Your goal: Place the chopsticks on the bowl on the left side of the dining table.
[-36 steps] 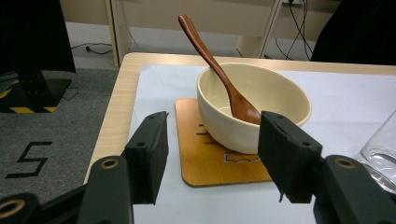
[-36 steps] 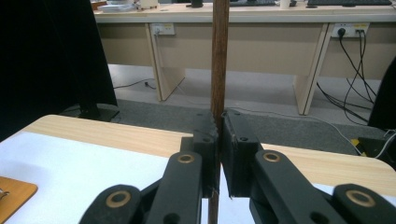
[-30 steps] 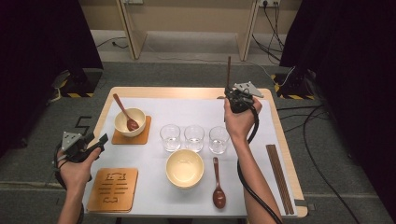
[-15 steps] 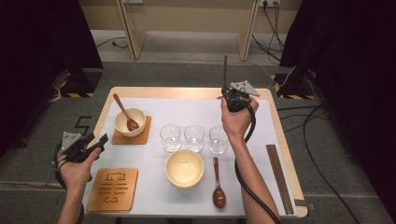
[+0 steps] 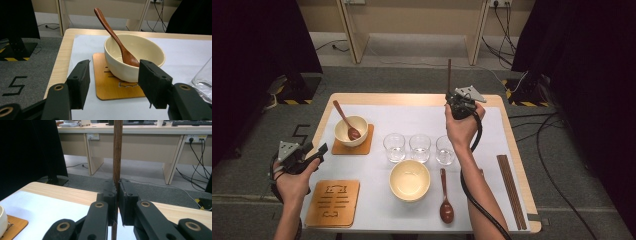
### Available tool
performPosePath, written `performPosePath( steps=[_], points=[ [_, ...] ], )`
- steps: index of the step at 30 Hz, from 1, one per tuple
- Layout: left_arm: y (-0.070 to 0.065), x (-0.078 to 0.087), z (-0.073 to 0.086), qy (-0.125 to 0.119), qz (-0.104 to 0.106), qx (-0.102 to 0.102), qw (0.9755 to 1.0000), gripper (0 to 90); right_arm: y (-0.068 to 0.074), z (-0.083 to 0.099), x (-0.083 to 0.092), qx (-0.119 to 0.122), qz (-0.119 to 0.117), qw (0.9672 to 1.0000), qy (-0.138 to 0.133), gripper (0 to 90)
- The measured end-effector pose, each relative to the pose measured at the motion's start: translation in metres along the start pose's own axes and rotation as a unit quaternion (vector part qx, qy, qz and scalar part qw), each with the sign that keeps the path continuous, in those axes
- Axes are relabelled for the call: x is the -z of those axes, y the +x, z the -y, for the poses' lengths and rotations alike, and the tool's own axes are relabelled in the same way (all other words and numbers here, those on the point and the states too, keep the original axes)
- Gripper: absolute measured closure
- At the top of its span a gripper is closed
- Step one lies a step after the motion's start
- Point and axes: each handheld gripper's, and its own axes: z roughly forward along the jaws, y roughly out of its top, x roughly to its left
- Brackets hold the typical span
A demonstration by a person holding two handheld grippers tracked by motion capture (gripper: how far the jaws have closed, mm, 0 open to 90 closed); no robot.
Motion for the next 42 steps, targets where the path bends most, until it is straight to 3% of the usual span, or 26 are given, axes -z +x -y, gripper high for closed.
performPosePath(
  steps=[42],
  points=[
    [-0.003, 0.001, -0.001, -0.001, 0.004, -0.002, 1.0000, 42.5, 0.020, 0.000, -0.012, 0.004, -0.018, 0.9998, 0.001, 85.0]
  ],
)
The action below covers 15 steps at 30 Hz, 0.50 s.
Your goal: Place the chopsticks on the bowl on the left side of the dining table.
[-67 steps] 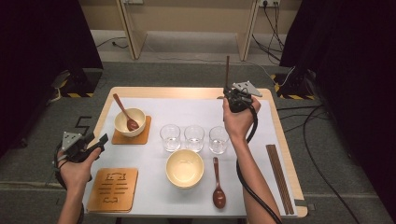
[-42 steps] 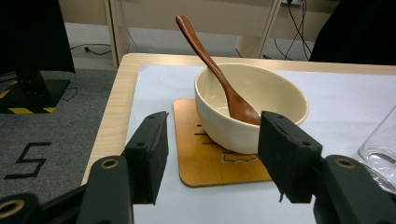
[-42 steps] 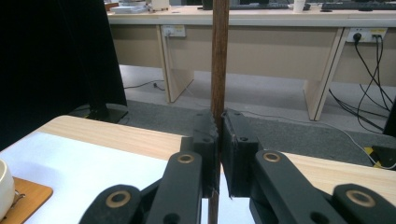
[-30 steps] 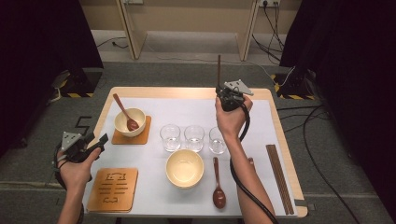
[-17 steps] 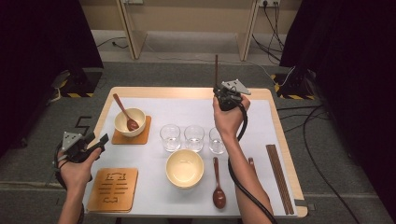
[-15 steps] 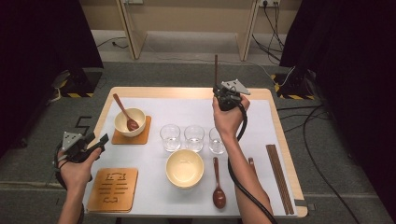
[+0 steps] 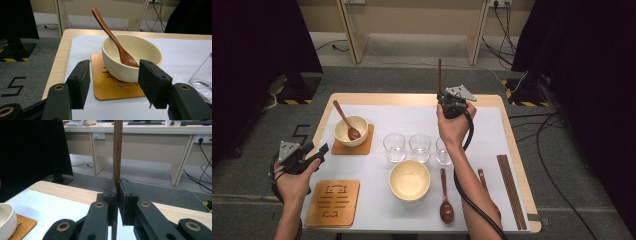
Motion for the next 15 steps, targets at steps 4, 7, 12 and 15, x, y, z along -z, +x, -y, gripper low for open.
performPosePath(
  steps=[4, 7, 12, 15],
  points=[
    [-0.0010, 0.0003, -0.0009, 0.000, 0.003, 0.000, 1.0000, 42.5, 0.0025, 0.0004, -0.0011, 0.001, -0.002, 1.0000, 0.001, 85.0],
    [-0.0019, 0.0002, -0.0014, -0.001, 0.005, 0.000, 1.0000, 42.5, 0.0042, 0.0013, -0.0022, 0.004, -0.003, 1.0000, 0.002, 85.0],
    [-0.0036, -0.0005, -0.0020, -0.001, 0.009, -0.001, 1.0000, 42.6, 0.0069, 0.0028, -0.0041, 0.005, -0.005, 1.0000, 0.003, 85.0],
    [-0.0041, -0.0002, -0.0030, -0.002, 0.010, -0.001, 0.9999, 42.6, 0.0086, 0.0030, -0.0049, 0.006, -0.007, 1.0000, 0.003, 85.0]
  ],
)
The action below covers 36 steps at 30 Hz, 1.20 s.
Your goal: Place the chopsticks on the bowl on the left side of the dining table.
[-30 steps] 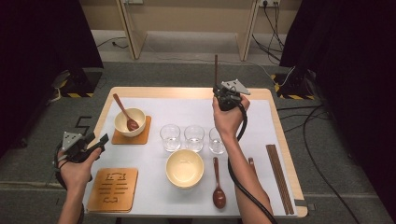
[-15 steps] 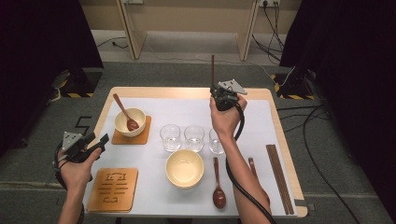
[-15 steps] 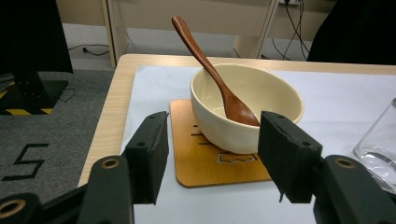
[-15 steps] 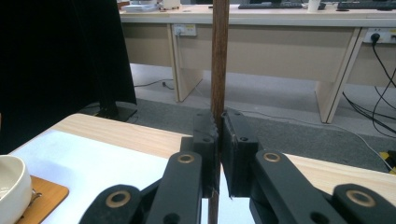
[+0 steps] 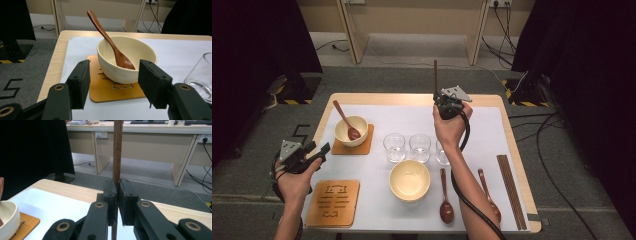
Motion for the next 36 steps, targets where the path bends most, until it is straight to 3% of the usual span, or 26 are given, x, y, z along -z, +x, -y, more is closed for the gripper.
performPosePath(
  steps=[2, 10, 23, 36],
  points=[
    [0.000, 0.001, -0.002, -0.003, 0.004, 0.006, 1.0000, 42.6, 0.001, 0.000, -0.001, -0.001, -0.001, 1.0000, 0.000, 85.0],
    [-0.009, -0.002, -0.011, -0.008, 0.022, -0.002, 0.9997, 42.7, 0.005, 0.001, -0.003, -0.001, -0.004, 1.0000, -0.001, 85.0],
    [-0.037, -0.030, -0.036, -0.018, 0.069, -0.023, 0.9972, 44.3, 0.008, 0.001, -0.003, -0.002, -0.009, 1.0000, -0.001, 84.9],
    [-0.080, -0.069, -0.083, -0.023, 0.123, -0.061, 0.9903, 45.7, 0.011, 0.004, -0.005, -0.001, -0.014, 0.9999, 0.002, 84.9]
  ],
)
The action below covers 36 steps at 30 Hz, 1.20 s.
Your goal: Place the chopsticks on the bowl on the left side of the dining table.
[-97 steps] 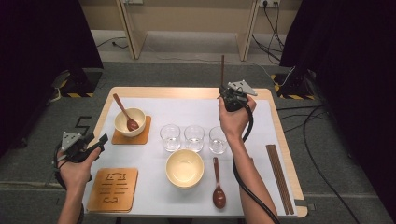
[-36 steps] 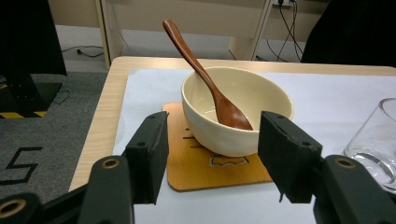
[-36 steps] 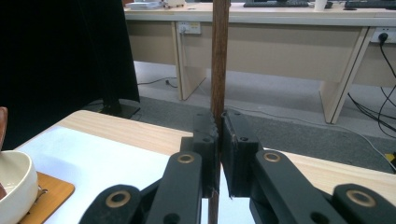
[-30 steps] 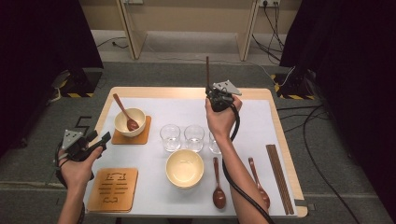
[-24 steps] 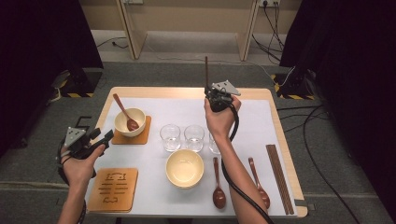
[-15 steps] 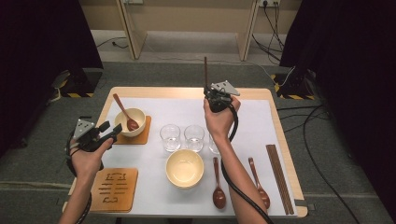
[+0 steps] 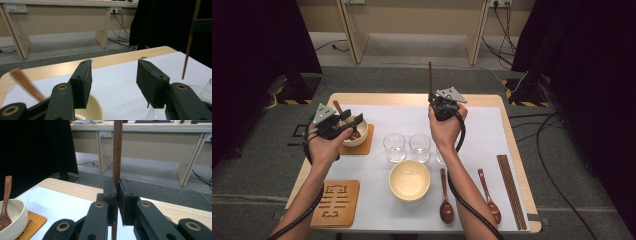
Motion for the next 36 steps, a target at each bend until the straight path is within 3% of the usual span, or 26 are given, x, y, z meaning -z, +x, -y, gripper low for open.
performPosePath(
  steps=[16, 24, 36],
  points=[
    [-0.038, -0.050, -0.039, -0.005, 0.062, -0.025, 0.9978, 45.9, 0.007, 0.002, -0.003, 0.003, -0.008, 1.0000, 0.000, 84.9],
    [-0.058, -0.065, -0.055, -0.013, 0.092, -0.034, 0.9951, 46.2, 0.011, 0.003, -0.004, 0.005, -0.011, 0.9999, 0.002, 84.9],
    [-0.085, -0.094, -0.070, -0.005, 0.126, -0.040, 0.9912, 49.5, 0.019, 0.005, -0.005, 0.013, -0.016, 0.9998, 0.003, 84.9]
  ],
)
